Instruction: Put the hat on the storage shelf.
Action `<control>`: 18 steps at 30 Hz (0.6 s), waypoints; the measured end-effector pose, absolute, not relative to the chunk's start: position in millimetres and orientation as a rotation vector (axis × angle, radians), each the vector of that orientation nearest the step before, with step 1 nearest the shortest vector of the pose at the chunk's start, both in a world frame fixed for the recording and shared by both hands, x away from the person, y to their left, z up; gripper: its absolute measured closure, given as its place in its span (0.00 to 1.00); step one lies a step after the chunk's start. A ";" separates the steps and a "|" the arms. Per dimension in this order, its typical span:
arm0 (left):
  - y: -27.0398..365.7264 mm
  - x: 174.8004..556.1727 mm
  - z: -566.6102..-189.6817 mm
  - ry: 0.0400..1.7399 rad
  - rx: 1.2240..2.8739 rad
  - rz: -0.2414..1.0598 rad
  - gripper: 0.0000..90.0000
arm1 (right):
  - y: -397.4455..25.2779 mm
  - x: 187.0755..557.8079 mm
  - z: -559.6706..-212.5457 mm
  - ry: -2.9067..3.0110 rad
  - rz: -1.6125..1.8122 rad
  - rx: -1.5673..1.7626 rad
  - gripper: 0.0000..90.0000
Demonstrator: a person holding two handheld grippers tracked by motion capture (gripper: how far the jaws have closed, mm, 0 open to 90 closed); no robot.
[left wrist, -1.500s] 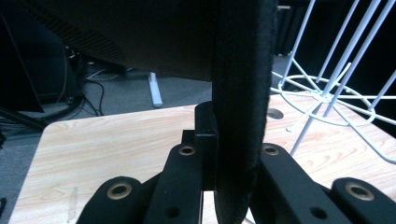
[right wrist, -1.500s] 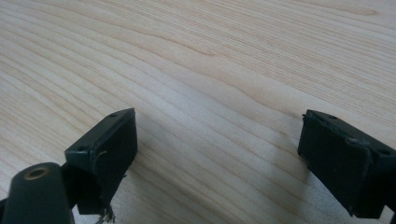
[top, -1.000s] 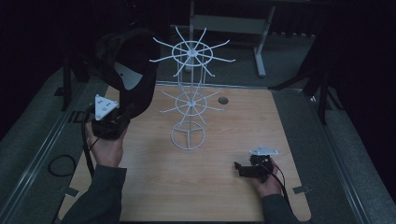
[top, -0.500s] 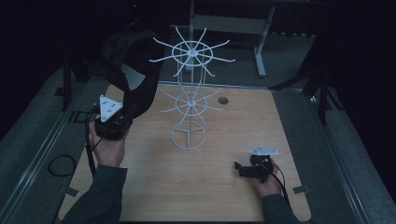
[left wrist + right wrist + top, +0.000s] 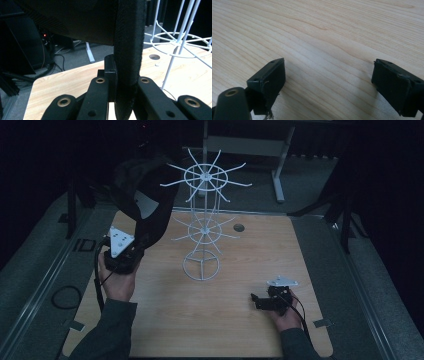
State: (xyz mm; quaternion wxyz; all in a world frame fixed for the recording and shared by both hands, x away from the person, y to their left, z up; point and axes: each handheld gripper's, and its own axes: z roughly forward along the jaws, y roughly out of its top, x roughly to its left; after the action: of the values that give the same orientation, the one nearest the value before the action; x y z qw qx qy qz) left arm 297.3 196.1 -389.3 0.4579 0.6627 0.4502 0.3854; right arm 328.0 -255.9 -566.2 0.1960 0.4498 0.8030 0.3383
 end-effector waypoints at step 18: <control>189.6 296.6 -405.7 1.029 1.696 0.974 0.96 | -255.9 328.1 -566.3 2.249 0.950 1.259 0.13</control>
State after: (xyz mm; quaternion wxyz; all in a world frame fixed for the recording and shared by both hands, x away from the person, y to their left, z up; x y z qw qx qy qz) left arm 296.6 189.6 -405.7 0.4491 0.6856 0.4162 0.3938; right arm 328.1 -255.9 -566.3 0.1962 0.4494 0.8029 0.3390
